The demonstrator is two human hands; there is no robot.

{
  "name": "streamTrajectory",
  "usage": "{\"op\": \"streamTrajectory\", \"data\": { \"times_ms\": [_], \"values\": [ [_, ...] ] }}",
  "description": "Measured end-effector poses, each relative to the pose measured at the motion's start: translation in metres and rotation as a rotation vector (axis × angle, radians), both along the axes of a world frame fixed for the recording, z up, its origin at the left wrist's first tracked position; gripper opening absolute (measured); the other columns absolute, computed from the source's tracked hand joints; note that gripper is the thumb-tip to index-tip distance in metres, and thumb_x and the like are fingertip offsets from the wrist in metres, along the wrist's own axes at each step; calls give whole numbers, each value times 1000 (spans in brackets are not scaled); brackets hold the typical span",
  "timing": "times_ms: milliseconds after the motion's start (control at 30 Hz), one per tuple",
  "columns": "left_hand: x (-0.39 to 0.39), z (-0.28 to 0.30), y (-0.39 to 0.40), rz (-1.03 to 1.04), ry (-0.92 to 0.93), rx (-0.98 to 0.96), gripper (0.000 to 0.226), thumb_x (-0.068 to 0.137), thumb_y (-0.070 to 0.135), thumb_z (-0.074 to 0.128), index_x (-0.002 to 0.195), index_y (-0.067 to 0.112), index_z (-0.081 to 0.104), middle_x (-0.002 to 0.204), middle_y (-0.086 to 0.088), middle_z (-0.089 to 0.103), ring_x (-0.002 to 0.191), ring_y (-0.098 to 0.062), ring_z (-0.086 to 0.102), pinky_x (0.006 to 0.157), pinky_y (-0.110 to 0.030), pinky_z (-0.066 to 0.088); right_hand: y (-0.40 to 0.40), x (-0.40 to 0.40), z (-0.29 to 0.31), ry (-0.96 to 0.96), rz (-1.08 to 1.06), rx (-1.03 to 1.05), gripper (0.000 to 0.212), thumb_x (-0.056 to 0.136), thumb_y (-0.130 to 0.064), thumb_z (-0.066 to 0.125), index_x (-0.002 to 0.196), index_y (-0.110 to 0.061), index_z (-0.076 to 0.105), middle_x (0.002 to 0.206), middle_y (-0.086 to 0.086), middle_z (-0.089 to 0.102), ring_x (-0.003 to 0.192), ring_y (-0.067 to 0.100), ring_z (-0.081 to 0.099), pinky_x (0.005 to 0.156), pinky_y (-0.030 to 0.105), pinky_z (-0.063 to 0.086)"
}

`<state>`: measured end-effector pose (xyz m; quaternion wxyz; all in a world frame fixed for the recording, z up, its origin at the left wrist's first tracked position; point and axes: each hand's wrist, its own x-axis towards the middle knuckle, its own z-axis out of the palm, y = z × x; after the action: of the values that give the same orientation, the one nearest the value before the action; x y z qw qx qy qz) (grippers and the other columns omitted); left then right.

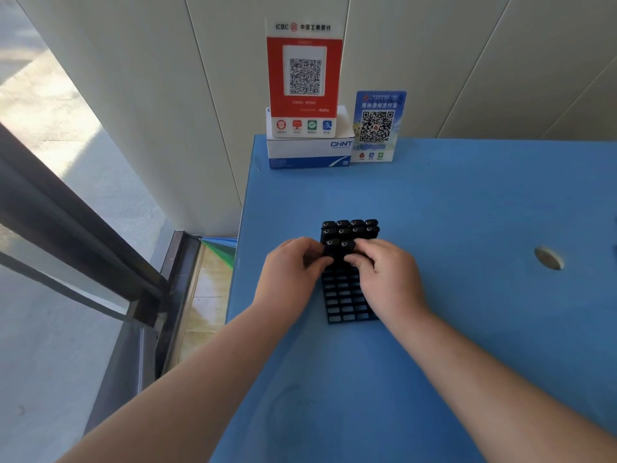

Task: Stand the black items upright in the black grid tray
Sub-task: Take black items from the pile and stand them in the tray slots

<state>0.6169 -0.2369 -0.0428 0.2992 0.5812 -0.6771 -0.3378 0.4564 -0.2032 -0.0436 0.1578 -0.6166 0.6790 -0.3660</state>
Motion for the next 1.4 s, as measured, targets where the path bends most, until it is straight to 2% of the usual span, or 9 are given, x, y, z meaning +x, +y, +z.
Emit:
{"op": "streamTrajectory", "data": {
  "times_ms": [200,433,600,667,767,900,1067,1233,1400],
  "values": [
    [3,5,1,11,14,23,14,83,31,75,79,27,61,80,12,65,76,0,58,66,-12,39,3,3,1,-50,-86,73,9,91,-18,70,98,-19,76,91,-7,73,85,11,65,79,29,52],
    [0,25,25,-83,43,92,14,85,32,72,77,29,60,70,14,63,64,3,56,61,-14,42,44,-24,13,-144,-164,56,17,86,-16,76,99,-26,70,91,-13,68,82,0,64,76,11,48],
    [-13,40,56,-277,-133,-8,6,88,32,65,89,37,62,87,20,63,81,6,59,77,-19,50,81,-63,33,-145,-254,-19,17,88,-16,74,101,-25,70,91,-16,68,84,-5,64,73,9,49],
    [-25,45,67,-346,-242,-106,16,91,35,61,107,35,64,98,24,57,90,6,57,83,-20,50,102,-83,40,-103,-280,-16,19,87,-15,75,105,-20,70,94,-12,67,85,-2,65,77,17,54],
    [-50,55,84,-417,-379,-234,32,93,40,56,124,32,59,117,19,55,109,-5,54,87,-21,46,142,-114,49,64,-316,49,25,88,-18,74,112,-16,69,102,-7,66,95,11,64,87,33,54],
    [-92,63,113,-471,-507,-329,45,94,44,53,136,28,51,132,8,52,127,-16,45,103,-27,36,207,-150,66,264,-412,121,35,90,-22,70,123,-15,65,117,-3,65,111,19,61,96,36,50],
    [-150,73,169,-521,-516,-393,50,96,47,49,141,26,47,139,7,48,130,-18,43,107,-32,37,291,-195,78,336,-493,294,49,96,-34,61,142,-22,50,138,-7,53,130,16,49,104,35,44],
    [-205,70,232,-588,-486,-376,50,96,48,48,142,29,44,140,11,45,131,-15,41,104,-27,36,362,-238,76,301,-572,357,49,93,-37,63,139,-22,54,134,-7,54,127,18,50,101,35,46],
    [-253,64,270,-648,-481,-367,50,95,48,49,141,30,45,139,11,46,131,-14,41,103,-28,36,408,-271,79,299,-618,371,48,94,-37,61,140,-25,51,140,-9,49,133,18,47,98,36,48]
  ]
}}
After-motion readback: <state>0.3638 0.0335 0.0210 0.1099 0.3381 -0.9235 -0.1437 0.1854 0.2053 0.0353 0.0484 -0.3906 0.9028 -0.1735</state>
